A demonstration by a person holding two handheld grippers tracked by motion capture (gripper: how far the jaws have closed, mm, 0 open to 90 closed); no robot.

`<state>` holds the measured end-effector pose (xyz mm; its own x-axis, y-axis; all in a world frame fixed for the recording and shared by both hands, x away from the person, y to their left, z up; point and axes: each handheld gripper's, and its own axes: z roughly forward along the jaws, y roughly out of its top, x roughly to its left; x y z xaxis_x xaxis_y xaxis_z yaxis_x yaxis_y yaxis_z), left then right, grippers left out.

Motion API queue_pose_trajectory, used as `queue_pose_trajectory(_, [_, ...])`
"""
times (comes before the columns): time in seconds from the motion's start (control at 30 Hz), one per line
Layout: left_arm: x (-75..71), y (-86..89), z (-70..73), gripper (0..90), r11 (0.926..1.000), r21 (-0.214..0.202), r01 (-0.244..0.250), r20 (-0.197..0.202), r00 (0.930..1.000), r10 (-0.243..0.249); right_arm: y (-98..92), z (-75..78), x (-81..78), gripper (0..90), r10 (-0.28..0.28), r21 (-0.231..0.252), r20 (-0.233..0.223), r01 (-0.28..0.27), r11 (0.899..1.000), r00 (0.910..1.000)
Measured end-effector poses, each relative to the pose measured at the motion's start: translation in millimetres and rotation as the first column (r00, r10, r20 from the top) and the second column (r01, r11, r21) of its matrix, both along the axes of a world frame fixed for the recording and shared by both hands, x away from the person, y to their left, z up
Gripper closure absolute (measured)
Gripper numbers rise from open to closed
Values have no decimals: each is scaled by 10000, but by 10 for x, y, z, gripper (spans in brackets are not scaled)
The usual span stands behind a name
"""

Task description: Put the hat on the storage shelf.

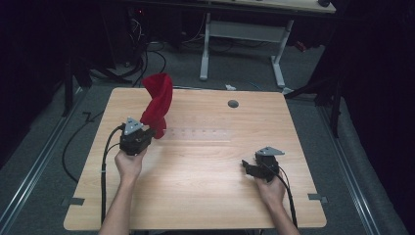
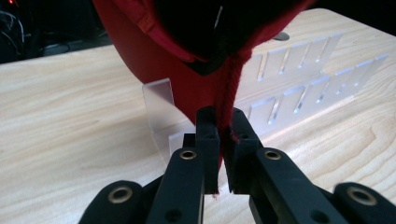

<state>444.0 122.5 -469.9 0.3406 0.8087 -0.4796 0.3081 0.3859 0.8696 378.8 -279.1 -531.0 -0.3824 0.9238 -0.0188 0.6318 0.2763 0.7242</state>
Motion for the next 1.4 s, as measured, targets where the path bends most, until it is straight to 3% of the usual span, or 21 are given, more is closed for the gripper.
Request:
queue_pose_trajectory(0.2, [-26, 19, -26, 834, 9997, 231, -17, -234, 9997, 22, 1, 0, -1, 362, 2, 3, -3, -2, 10000, 10000])
queue_pose_trajectory(0.3, [-28, 31, -5, 789, 9999, 100, -82, -289, 9995, 85, 1, 0, 0, 362, 2, 5, -3, -2, 10000, 10000])
queue_pose_trajectory(0.4, [-44, 44, 0, 743, 9995, 302, -108, -278, 9995, 116, -1, 0, 1, 362, 25, -3, 3, -25, 10000, 10000])
queue_pose_trajectory(0.67, [-132, 42, 45, 530, 9977, 673, -46, -230, 9997, 62, 1, 0, 0, 361, 21, 7, -7, -21, 10000, 10000])
queue_pose_trajectory(0.77, [-175, 36, 50, 516, 9970, 777, -19, -190, 9998, 34, 2, 0, -1, 361, 8, 14, -11, -8, 10000, 10000])
queue_pose_trajectory(1.17, [-389, 136, 135, 456, 9990, 444, -37, -265, 9996, 49, 1, 0, 0, 361, 17, 8, -4, -17, 10000, 10000])
queue_pose_trajectory(1.4, [-548, 78, 182, 433, 9953, 925, 277, -83, 9996, -270, 2, 0, -1, 361, 13, 7, -8, -13, 10000, 10000])
